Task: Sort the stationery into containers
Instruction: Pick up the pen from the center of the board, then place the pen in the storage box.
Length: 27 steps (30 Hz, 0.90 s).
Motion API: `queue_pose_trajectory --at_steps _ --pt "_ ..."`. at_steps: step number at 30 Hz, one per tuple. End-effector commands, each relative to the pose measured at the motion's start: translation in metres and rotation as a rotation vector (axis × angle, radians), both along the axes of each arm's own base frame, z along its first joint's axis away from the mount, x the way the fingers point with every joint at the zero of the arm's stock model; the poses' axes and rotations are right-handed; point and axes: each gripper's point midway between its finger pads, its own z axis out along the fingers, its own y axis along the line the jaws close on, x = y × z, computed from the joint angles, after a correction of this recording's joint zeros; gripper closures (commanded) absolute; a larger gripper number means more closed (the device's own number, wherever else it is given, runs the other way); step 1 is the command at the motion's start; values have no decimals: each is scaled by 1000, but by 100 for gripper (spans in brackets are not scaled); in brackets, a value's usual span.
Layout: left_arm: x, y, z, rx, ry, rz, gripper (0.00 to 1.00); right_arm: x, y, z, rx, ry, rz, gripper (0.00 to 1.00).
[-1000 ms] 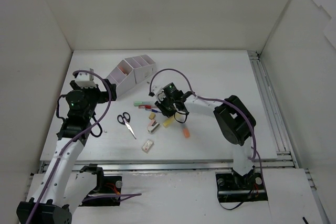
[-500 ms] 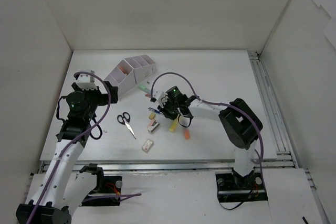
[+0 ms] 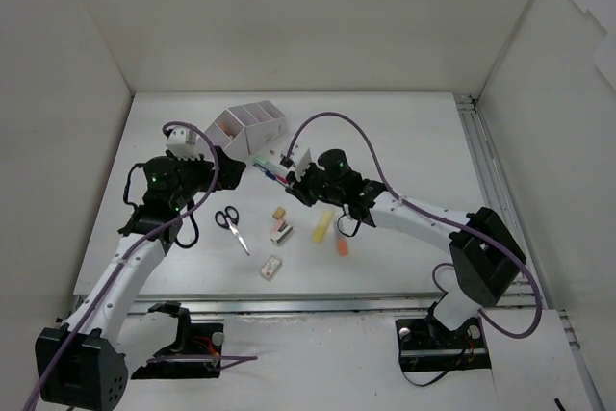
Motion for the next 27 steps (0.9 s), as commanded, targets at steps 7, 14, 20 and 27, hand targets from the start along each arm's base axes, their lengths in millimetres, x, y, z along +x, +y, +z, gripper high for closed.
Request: queue_pose_trajectory --at_steps 7,14,20,27 --pt "19 -45 48 -127 -127 -136 0 -4 31 85 278 -107 -24 100" --pt "22 -65 50 -141 -132 -193 23 3 34 95 334 -152 -82 100" --pt "24 -74 56 -160 -156 -232 59 6 42 109 369 -181 -56 100" --pt "28 -80 60 -160 -172 -264 68 7 46 108 354 -199 -31 100"
